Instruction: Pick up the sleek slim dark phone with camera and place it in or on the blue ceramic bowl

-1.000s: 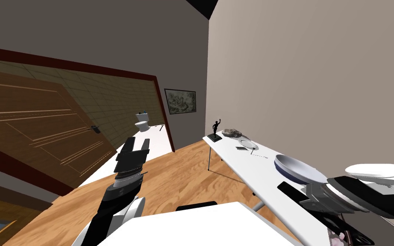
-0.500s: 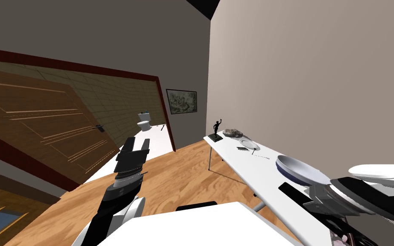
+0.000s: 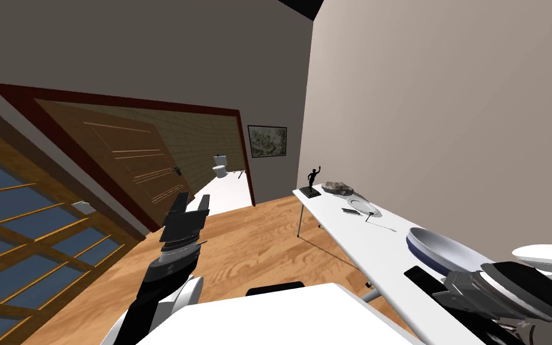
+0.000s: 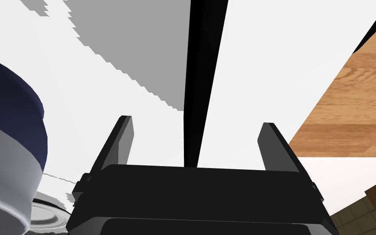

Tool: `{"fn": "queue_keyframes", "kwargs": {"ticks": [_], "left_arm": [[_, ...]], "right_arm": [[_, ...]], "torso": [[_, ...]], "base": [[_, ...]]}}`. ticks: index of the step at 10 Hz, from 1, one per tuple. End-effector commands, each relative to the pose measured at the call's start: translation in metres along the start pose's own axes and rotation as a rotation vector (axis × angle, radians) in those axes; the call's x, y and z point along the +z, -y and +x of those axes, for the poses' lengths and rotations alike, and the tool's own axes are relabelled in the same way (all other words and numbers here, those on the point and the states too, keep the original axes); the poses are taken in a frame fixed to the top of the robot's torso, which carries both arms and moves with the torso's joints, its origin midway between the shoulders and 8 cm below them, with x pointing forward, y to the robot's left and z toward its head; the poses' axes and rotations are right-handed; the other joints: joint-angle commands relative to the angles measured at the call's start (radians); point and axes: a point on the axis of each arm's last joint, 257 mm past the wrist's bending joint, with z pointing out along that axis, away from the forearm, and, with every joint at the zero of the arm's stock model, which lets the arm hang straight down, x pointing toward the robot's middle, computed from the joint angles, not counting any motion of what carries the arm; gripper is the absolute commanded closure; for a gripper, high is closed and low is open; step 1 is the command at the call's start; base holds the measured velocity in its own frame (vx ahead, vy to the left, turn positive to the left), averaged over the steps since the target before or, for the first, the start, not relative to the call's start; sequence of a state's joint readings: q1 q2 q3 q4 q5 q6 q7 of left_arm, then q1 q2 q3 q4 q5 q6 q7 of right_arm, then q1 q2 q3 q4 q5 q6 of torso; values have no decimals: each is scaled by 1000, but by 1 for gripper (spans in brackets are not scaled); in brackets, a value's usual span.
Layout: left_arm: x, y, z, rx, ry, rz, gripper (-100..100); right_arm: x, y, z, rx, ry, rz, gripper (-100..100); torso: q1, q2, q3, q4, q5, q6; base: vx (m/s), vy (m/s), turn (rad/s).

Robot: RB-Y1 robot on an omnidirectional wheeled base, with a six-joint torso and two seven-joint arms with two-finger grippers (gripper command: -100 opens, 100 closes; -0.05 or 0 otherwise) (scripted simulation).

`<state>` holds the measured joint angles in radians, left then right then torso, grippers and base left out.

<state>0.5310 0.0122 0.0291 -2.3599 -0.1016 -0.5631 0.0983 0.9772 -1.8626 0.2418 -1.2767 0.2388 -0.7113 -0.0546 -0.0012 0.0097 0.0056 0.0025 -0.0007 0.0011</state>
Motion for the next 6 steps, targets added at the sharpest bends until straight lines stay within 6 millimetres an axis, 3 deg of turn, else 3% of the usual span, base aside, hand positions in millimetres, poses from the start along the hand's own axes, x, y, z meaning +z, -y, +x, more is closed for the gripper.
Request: {"fn": "queue_keyframes", "kwargs": {"ticks": [1, 6], "left_arm": [[0, 0, 0, 0, 0, 0, 0], [0, 0, 0, 0, 0, 0, 0]], "right_arm": [[4, 1, 9, 46, 1, 8, -100], [7, 3, 23, 110, 2, 20, -100]], "torso": [[0, 0, 0, 0, 0, 0], [1, -4, -2, -1, 0, 0]], "base": [[-140, -17, 308], [-78, 2, 165]]}}
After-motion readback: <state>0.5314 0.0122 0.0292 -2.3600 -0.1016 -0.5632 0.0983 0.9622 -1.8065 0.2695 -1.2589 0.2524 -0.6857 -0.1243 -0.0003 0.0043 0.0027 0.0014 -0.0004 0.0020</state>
